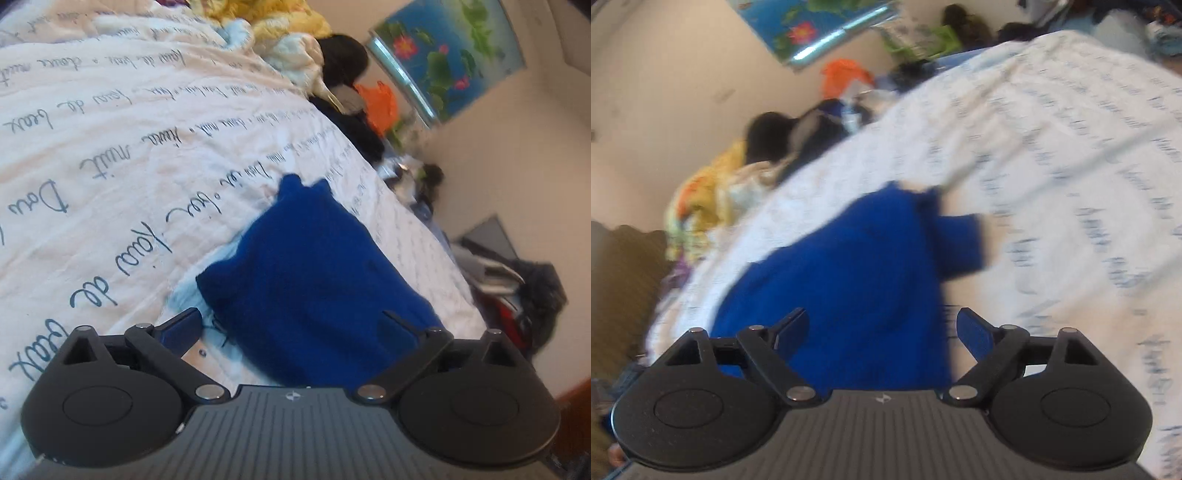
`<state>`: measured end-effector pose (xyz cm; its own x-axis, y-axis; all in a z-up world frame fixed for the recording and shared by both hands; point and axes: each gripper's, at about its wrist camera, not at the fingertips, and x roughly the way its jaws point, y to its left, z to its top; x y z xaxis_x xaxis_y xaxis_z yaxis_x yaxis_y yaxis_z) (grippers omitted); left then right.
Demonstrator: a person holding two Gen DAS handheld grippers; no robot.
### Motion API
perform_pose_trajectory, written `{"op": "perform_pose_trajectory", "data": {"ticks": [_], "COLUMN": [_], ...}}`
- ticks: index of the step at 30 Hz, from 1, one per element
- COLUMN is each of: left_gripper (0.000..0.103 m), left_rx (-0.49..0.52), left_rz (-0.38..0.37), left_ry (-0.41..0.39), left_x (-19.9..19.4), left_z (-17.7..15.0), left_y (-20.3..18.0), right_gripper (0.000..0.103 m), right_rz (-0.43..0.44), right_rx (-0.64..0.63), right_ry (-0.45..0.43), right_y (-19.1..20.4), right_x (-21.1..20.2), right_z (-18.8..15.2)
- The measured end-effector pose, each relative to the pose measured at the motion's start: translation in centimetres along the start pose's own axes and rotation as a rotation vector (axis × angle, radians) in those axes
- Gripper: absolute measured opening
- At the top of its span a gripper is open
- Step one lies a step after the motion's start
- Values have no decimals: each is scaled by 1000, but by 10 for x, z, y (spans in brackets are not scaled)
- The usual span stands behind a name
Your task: Fold small clothes
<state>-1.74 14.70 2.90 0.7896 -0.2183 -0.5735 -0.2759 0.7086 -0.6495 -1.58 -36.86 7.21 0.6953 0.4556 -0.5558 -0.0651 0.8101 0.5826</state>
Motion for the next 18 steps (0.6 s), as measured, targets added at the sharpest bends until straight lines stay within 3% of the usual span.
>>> {"op": "perform_pose_trajectory", "data": {"ticks": [1, 3, 4, 5, 6, 9, 11, 15, 18], "left_gripper": [91, 56, 46, 27, 17, 8, 7, 6, 7], "left_rx": [-3, -27, -40, -50, -62, -59, 67, 466, 819], "left_rz": [22, 98, 136, 174, 195, 239, 228, 7, -175], "left_ry": [-23, -52, -53, -42, -34, -24, -57, -65, 56], "left_x": [3, 8, 11, 15, 17, 21, 22, 29, 47], "left_z": [1, 5, 9, 15, 18, 26, 23, -22, -102], "left_y": [-3, -6, -6, -5, -4, -15, -52, -168, -235], "right_gripper": [88, 88, 88, 88, 88, 88, 88, 88, 91], "right_rz": [38, 95, 111, 123, 145, 250, 335, 483, 559], "right_rx": [-3, -21, -35, -44, -47, 12, 109, 287, 382], "right_ry": [16, 42, 52, 59, 65, 78, 112, 157, 200], "right_y": [10, 25, 33, 39, 43, 40, 29, -4, -29], "right_x": [5, 16, 19, 22, 24, 30, 39, 65, 90], "right_z": [1, 3, 3, 4, 5, 10, 19, 51, 72]}}
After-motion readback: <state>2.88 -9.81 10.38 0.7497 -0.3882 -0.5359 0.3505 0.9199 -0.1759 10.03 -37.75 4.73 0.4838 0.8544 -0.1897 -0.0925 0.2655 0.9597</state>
